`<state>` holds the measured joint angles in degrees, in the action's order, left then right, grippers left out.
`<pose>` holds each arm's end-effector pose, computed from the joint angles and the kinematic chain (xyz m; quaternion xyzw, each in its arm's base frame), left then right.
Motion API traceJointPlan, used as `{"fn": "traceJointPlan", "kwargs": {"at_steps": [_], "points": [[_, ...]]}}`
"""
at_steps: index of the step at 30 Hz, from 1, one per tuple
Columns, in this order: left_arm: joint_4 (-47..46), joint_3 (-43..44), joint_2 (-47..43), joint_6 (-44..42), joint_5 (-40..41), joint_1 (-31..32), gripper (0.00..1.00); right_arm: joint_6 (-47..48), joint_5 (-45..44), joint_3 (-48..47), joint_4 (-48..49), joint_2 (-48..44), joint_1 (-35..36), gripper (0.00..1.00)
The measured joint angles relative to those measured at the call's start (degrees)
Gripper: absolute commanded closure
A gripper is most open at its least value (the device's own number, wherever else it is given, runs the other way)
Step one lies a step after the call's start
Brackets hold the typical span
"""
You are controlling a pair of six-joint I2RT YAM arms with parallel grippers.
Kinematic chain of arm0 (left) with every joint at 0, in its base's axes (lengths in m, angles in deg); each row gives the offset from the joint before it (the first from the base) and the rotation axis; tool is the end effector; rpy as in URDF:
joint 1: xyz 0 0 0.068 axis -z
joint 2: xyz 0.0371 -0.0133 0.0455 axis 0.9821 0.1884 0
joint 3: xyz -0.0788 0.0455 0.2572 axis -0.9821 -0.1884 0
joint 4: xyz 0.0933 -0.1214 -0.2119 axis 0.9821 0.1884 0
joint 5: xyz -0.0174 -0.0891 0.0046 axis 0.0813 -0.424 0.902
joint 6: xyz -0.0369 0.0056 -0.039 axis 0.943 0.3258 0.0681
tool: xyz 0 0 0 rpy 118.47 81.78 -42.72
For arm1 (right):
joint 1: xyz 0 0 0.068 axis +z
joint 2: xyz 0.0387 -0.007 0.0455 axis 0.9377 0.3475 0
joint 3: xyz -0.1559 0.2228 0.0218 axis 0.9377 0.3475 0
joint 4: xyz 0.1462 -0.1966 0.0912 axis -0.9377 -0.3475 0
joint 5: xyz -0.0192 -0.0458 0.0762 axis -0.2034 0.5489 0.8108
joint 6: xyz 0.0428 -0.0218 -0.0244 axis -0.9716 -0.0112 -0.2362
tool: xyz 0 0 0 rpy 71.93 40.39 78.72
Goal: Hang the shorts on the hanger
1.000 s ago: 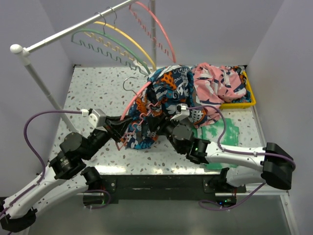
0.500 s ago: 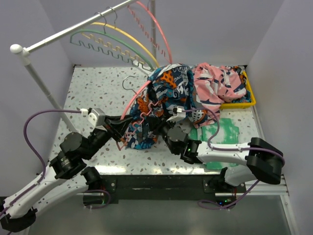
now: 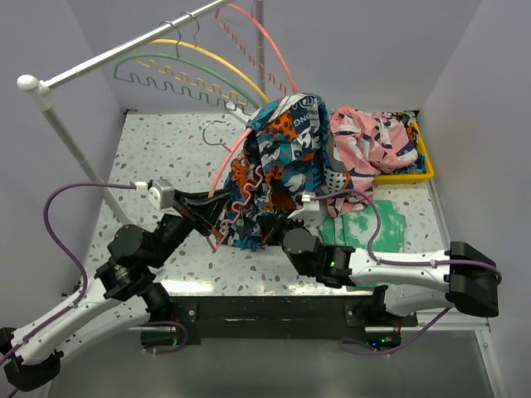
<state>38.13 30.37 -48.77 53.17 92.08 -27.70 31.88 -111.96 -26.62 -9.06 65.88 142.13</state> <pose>0.0841 -0.0945 0.3616 0.0856 0.6018 -0.4183 0.6750 0.1053 0.2485 0.2630 0.0971 0.7523 0.3584 0.5442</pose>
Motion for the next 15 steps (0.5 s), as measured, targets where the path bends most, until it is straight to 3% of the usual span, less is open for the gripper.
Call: {"fn": "traceJointPlan", "kwargs": {"at_steps": [7, 15], "points": [[-13.3, -6.6, 6.2, 4.5, 1.0, 0.1, 1.0, -6.0, -4.7, -5.5, -17.2, 0.3, 14.3, 1.0], [-27.7, -13.3, 11.2, 9.2, 5.0, 1.0, 1.0, -14.1, -10.0, -10.3, -31.1, 3.4, 19.7, 1.0]]}}
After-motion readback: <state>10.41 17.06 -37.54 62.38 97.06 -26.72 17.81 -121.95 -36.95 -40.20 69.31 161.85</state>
